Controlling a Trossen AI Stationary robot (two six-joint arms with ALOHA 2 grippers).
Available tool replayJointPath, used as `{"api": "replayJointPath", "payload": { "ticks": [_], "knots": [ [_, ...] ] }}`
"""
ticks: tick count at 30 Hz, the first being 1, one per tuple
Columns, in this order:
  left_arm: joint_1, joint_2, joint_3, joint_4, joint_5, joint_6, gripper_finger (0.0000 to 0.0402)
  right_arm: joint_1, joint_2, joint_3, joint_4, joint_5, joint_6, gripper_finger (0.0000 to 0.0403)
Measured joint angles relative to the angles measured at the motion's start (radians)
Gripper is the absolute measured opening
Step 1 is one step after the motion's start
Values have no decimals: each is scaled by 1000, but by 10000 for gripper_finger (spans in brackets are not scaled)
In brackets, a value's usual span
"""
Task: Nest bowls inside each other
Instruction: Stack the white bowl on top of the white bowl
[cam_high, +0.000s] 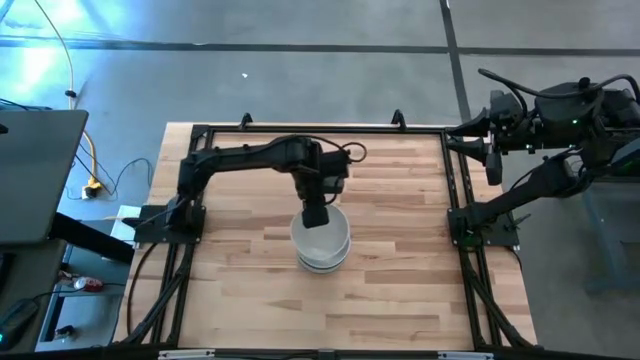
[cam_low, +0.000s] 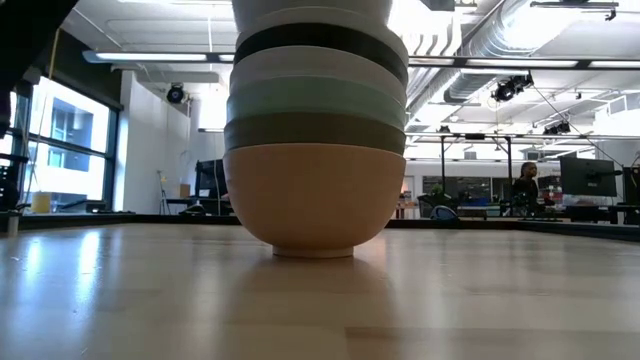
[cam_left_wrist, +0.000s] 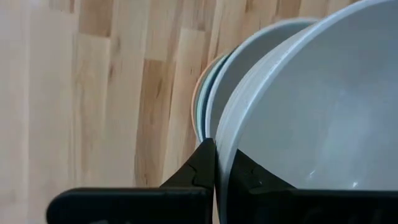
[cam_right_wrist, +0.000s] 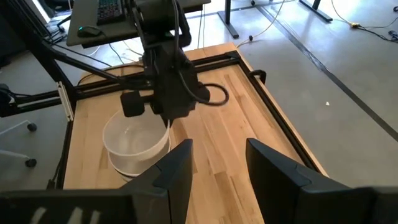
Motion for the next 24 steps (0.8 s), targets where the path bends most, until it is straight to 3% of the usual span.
{"api": "replayJointPath", "payload": {
  "ticks": [24],
  "knots": [
    [-2,74,0,24,3,22,0,0,0,0,1,0,-28,142]
  ]
}}
